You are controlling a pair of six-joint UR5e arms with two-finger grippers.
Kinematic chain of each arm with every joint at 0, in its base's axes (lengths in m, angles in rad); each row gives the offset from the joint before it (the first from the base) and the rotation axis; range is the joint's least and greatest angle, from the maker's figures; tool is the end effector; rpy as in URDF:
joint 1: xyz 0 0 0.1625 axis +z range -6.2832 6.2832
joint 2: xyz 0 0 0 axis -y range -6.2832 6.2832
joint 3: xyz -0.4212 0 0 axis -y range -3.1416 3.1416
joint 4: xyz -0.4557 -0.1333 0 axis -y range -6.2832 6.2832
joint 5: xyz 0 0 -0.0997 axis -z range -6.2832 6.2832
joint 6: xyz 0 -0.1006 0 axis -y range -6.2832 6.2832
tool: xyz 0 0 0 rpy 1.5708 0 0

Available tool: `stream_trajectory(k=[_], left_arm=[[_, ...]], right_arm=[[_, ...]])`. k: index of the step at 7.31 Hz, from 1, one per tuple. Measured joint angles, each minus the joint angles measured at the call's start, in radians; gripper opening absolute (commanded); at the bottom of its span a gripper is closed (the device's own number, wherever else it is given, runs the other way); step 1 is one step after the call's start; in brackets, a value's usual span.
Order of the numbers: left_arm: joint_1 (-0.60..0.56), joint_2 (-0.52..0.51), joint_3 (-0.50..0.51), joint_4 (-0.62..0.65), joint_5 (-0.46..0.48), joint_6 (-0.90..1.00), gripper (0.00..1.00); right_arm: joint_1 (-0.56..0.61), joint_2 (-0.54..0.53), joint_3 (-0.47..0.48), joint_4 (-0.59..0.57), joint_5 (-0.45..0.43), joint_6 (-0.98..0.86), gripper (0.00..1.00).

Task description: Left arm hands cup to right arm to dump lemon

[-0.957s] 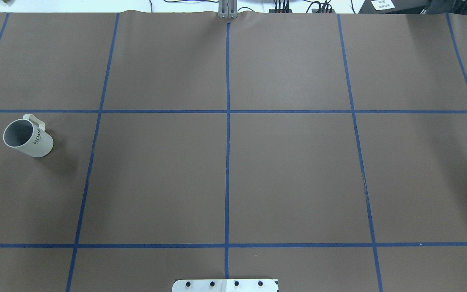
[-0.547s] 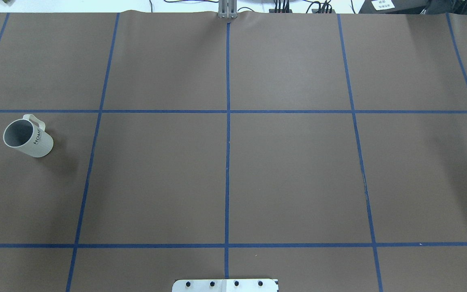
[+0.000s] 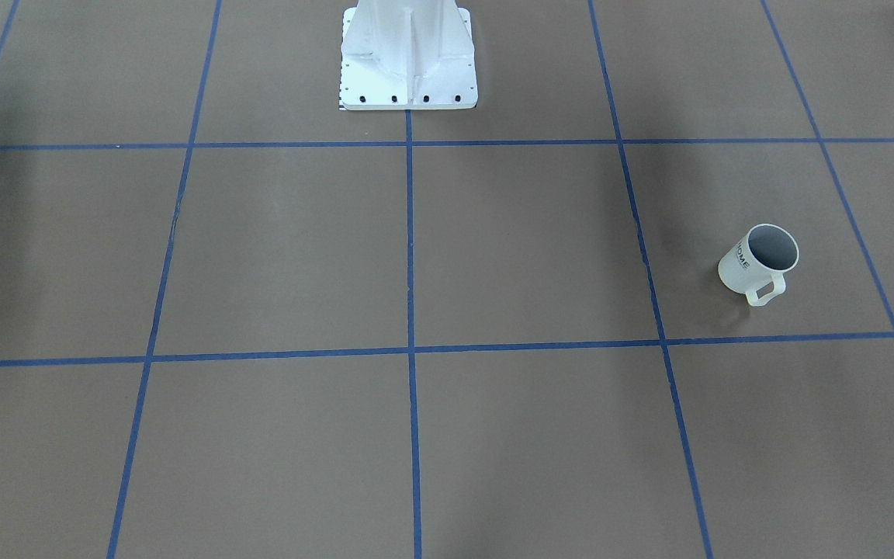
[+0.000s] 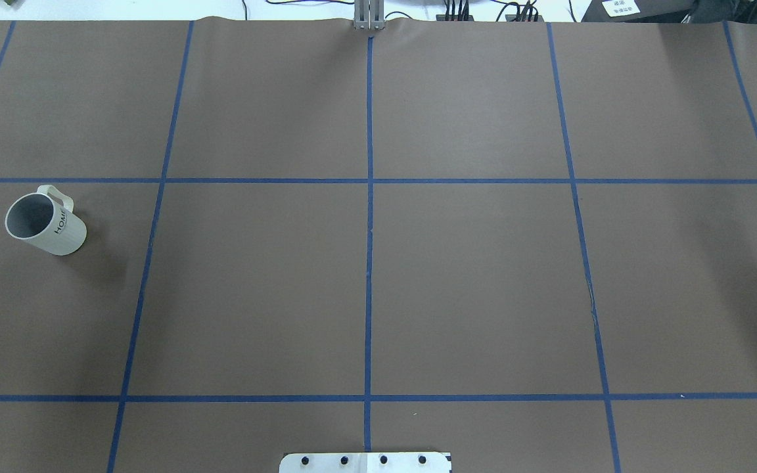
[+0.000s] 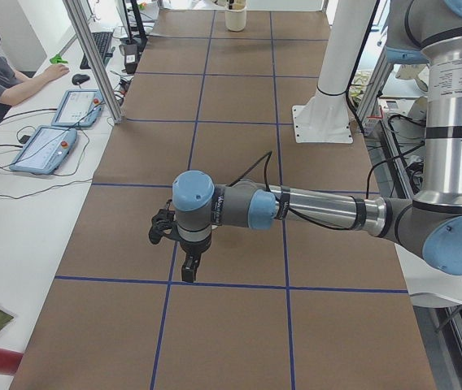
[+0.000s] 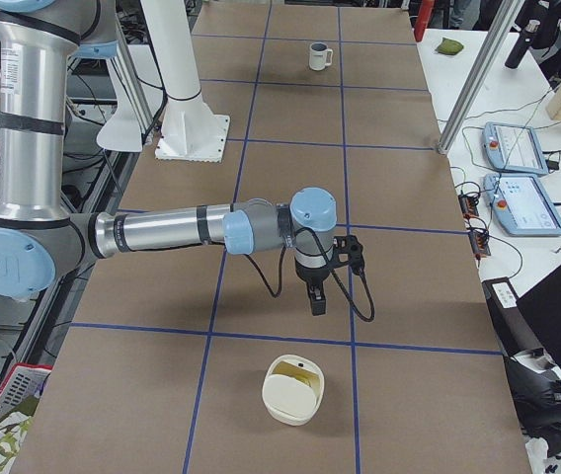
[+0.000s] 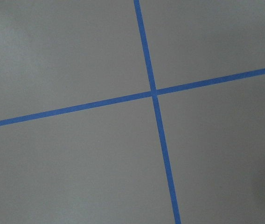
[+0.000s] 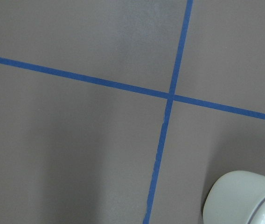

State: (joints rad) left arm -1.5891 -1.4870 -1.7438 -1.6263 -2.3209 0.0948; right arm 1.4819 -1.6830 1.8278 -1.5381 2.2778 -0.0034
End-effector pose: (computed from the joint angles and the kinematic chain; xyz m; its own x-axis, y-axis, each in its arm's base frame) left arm -0.0744 -0.5266 0.6001 0.7317 0.1782 -0.6579 -0.0514 0.9769 0.2074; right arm 0.0219 -0.5194 0.5730 0.7468 -0.1851 0.6387 0.0899 0.9798 0.1787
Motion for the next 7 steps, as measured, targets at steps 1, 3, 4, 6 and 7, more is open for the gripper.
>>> stream_trajectory(k=[1,3,4,6,7], left_arm=[[0.001,0.021,0.006,-0.055,-0.021,-0.016,1.00],[0.001,0.035,0.013,-0.093,-0.038,-0.037,1.00],[0.001,0.036,0.017,-0.092,-0.038,-0.039,1.00],[0.001,0.046,0.033,-0.089,-0.037,-0.043,1.00],[0.001,0.058,0.036,-0.092,-0.034,-0.043,1.00]], right_arm=[[-0.002,0.000,0.000,-0.001,0.001,0.000,1.00],[-0.005,-0.001,-0.002,-0.001,0.001,0.000,1.00],[-0.006,-0.001,-0.004,-0.001,0.000,0.000,1.00],[-0.006,-0.002,-0.005,-0.001,0.000,-0.003,1.00],[-0.007,-0.003,-0.005,-0.001,0.000,-0.005,1.00]])
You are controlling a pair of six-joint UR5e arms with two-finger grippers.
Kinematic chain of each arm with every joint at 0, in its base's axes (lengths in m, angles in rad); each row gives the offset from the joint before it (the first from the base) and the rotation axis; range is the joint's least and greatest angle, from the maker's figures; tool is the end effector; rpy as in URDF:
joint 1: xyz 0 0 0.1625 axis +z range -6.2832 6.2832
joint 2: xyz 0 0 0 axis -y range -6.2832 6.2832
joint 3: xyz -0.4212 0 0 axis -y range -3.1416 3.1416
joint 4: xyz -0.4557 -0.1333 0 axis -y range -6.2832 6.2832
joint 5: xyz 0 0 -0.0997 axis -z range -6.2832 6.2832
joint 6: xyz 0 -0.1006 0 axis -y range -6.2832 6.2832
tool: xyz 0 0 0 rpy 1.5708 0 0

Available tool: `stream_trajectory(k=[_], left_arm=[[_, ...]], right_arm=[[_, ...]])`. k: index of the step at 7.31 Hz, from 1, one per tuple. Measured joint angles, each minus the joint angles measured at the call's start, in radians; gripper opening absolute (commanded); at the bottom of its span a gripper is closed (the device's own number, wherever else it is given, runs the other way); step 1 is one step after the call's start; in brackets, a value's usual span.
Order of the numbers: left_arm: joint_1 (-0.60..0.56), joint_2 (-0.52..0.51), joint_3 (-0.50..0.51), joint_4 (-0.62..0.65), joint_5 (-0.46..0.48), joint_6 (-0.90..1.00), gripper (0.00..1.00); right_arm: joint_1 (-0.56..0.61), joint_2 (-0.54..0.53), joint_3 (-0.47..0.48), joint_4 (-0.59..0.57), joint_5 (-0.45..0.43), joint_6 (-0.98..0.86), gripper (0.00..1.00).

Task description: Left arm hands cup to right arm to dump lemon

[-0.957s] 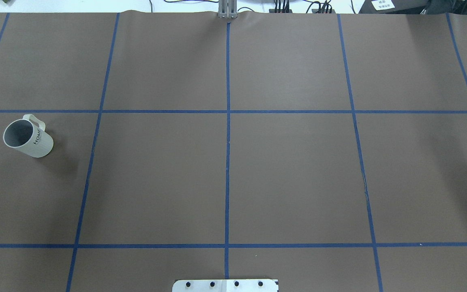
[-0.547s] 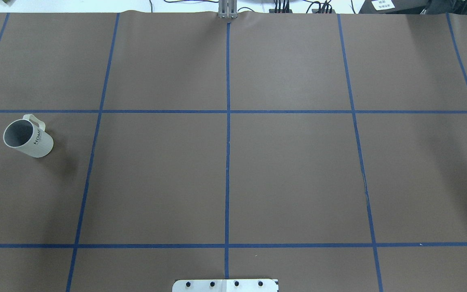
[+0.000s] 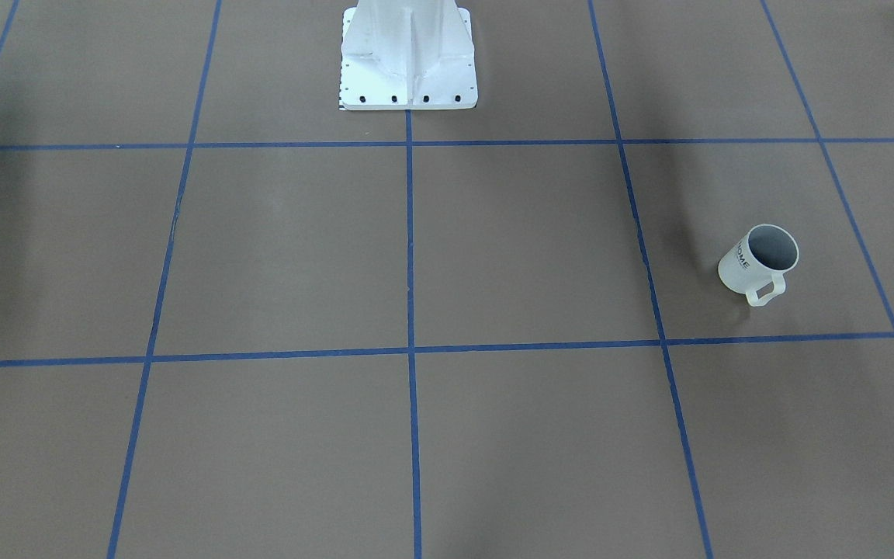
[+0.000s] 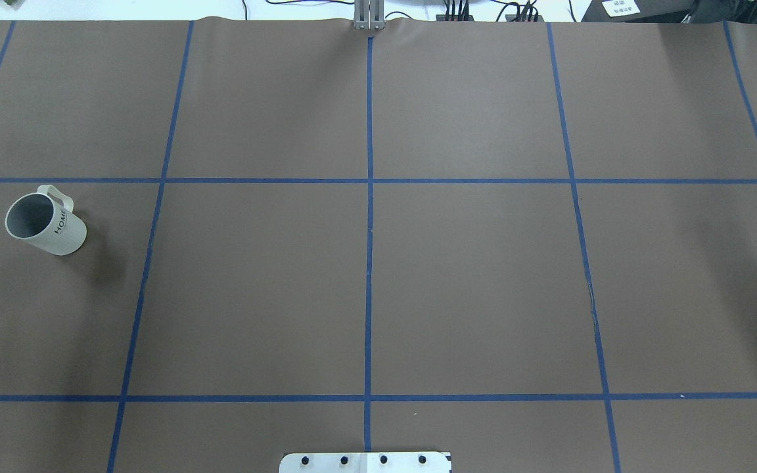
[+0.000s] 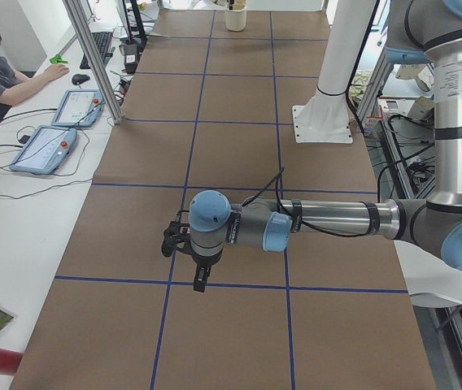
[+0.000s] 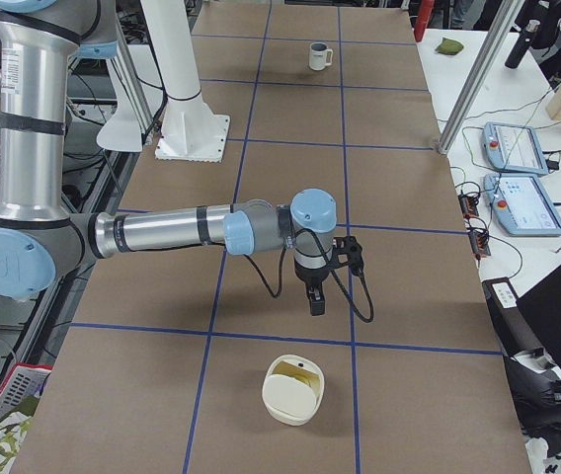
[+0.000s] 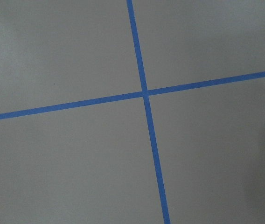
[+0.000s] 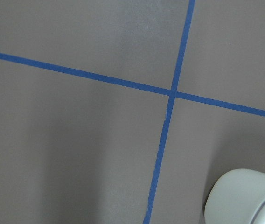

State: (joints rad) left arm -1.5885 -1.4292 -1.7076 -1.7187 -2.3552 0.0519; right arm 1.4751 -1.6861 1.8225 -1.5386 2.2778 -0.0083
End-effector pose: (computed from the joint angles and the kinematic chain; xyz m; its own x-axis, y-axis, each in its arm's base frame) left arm -0.0712 -0.5039 0.6379 0.7094 0.1394 -0.6908 -0.0193 0.9837 0.1787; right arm 0.0185 -0.5183 0.5776 0.7456 -0.1893 0.6389 0.1004 0.9798 0.1731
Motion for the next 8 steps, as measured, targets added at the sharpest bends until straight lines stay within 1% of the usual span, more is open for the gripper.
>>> stream_trajectory(k=[3,8], left_arm=[[0.000,0.025,-0.003,-0.003,0.005,0.005,1.00],[-0.001,0.037,-0.009,-0.004,0.005,0.006,1.00]], right_arm=[[-0.001,-0.002,-0.001,0.001,0.000,-0.003,1.00],[-0.002,-0.001,-0.002,0.003,0.000,-0.003,1.00]])
